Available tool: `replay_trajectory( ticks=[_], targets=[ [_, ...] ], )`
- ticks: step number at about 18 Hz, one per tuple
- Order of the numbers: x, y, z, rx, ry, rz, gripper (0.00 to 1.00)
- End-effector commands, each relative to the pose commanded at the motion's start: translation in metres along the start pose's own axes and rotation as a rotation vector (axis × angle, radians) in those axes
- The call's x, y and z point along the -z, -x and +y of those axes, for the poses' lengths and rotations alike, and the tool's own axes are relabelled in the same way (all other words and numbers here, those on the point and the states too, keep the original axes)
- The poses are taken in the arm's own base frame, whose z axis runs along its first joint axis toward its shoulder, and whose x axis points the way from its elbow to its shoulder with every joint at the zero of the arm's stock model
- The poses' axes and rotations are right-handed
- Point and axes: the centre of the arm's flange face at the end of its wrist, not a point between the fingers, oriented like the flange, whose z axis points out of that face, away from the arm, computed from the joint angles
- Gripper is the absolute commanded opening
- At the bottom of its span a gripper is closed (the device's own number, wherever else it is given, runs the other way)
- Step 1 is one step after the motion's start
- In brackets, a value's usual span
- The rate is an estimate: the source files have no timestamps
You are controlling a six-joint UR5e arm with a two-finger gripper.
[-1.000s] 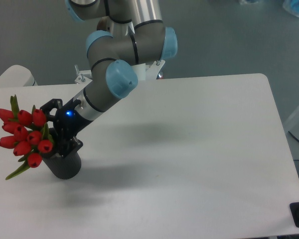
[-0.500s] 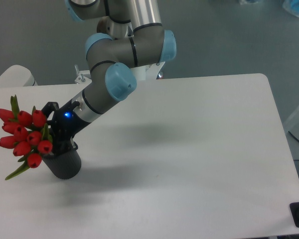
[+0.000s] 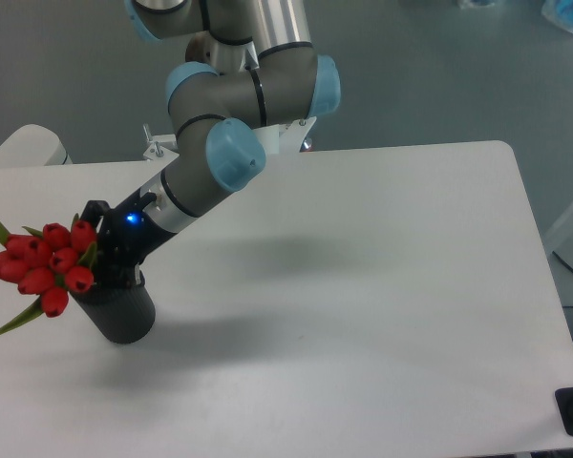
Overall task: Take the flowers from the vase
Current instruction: 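Lift the gripped tulips up out of the black vase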
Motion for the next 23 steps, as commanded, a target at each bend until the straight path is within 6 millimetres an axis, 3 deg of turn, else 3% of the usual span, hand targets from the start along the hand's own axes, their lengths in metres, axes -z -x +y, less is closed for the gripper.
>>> replay_trajectory(
  ticks=[6, 17, 23],
  targets=[
    [0.038, 0.001, -0.014, 0.055, -0.157, -0.001, 0.17],
    [0.075, 0.007, -0.026, 0.098, -0.335, 0.024, 0.19],
    [0.104, 0.01, -0.036, 0.176, -0.382, 0.012, 0.19]
  ],
)
